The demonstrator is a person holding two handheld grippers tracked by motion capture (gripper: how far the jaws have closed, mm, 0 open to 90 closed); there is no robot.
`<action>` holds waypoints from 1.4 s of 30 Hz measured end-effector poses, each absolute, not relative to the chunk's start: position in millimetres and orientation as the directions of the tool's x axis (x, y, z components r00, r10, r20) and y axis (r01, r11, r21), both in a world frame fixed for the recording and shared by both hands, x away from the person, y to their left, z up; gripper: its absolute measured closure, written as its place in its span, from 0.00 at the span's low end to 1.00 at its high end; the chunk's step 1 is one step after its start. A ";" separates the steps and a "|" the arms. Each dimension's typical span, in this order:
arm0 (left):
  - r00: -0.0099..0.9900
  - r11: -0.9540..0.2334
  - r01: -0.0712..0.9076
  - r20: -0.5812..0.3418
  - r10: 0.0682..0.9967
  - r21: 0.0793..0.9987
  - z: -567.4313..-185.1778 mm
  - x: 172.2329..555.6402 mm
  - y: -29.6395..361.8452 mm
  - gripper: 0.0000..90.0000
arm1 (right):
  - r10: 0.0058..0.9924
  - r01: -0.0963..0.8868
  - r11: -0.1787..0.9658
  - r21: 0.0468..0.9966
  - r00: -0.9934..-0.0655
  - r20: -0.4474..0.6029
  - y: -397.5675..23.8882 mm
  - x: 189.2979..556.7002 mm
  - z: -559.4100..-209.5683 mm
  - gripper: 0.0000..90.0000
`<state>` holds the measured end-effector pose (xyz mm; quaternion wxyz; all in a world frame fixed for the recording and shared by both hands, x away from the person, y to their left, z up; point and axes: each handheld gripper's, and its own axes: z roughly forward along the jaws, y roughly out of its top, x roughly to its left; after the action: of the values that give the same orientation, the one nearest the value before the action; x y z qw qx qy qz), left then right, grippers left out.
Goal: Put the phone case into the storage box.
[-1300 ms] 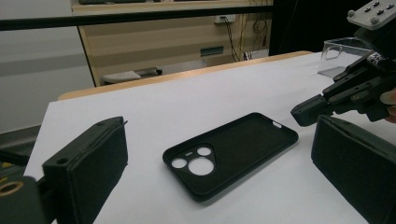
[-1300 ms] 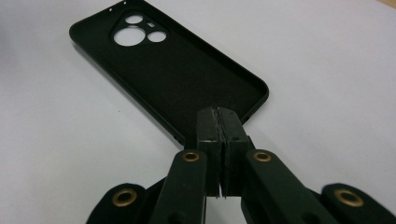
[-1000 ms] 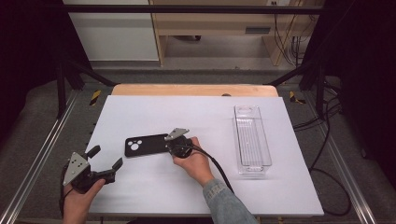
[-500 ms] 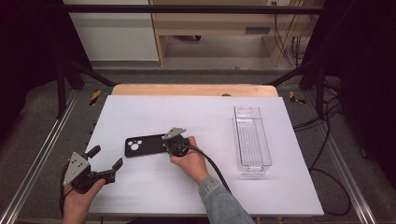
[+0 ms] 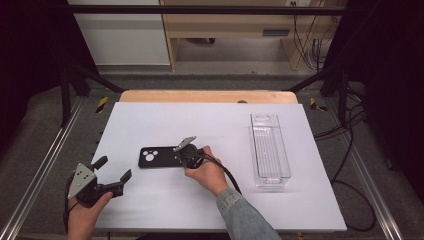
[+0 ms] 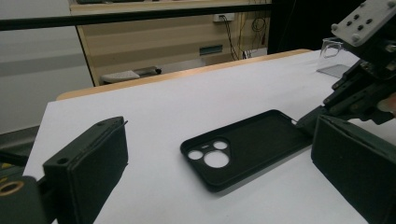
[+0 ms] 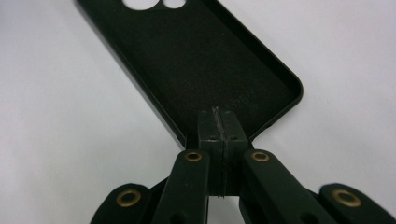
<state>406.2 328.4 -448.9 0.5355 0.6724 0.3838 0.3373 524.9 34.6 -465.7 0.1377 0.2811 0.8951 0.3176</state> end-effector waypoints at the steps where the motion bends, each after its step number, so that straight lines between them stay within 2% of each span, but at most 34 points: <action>1: 0.477 -0.132 0.155 0.042 0.878 0.979 -449.0 406.4 328.5 0.04 | 0.590 0.419 0.646 0.638 -0.805 -0.068 32.5 522.8 -465.0 1.00; 7: 0.480 -0.137 0.155 0.046 0.876 0.978 -449.1 406.5 327.8 0.04 | 0.581 0.427 0.668 0.610 -0.811 -0.069 11.8 503.6 -465.2 1.00; 23: 0.481 -0.159 0.157 0.065 0.874 0.975 -449.5 406.1 324.9 0.04 | 0.608 0.443 0.619 0.649 -0.793 -0.039 -50.0 424.9 -469.9 1.00; 42: 0.479 -0.180 0.162 0.082 0.874 0.970 -451.1 406.5 325.5 0.04 | 0.611 0.453 0.581 0.677 -0.791 0.005 -88.3 374.7 -473.3 1.00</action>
<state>406.5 325.5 -451.1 0.5175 0.6868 0.3772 0.3437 374.7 -88.3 -473.3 0.1152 0.3018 0.8815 0.3444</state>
